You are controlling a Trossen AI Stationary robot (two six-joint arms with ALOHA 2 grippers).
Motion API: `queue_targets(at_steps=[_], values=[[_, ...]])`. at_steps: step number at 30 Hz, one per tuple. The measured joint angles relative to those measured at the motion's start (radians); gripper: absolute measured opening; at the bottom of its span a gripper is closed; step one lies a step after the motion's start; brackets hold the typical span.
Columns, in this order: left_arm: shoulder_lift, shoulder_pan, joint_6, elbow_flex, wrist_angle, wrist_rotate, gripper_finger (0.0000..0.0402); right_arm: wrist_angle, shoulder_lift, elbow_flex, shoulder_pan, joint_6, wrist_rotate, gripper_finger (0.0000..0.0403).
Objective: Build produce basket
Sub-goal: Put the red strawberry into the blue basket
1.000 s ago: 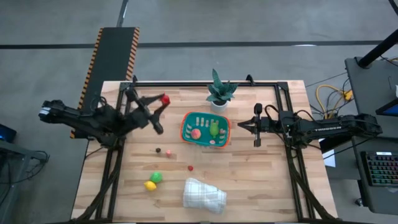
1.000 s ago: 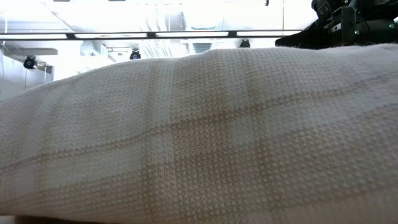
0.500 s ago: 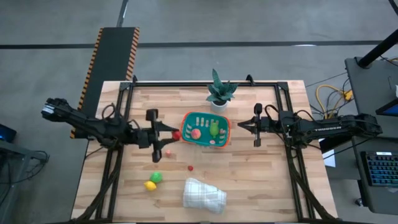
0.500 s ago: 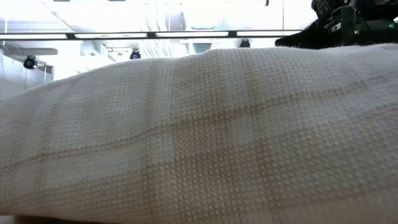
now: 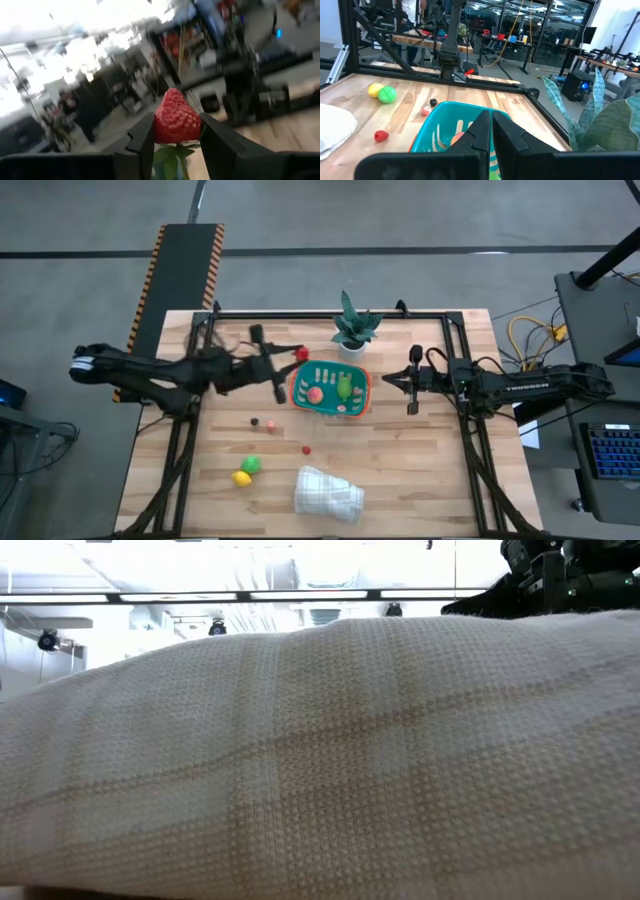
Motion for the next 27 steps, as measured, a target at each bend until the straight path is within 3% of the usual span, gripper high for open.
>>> queue_targets(at_steps=[5, 12, 19, 27], values=[[0.099, 0.012, 0.048, 0.027, 0.003, 0.002, 0.0108, -0.003, 0.000, 0.000, 0.000, 0.003, 0.000, 0.0009], [0.092, 0.018, 0.105, 0.139, -0.022, 0.004, 0.0108, -0.003, 0.000, 0.000, 0.000, 0.003, 0.023, 0.0009], [0.126, 0.024, -0.024, 0.072, -0.062, 0.005, 0.0108, -0.005, 0.000, -0.002, 0.000, 0.002, 0.024, 0.0009], [0.178, 0.028, 0.047, 0.096, 0.012, 0.003, 0.0108, -0.004, 0.000, -0.002, 0.000, 0.003, 0.024, 0.0009]])
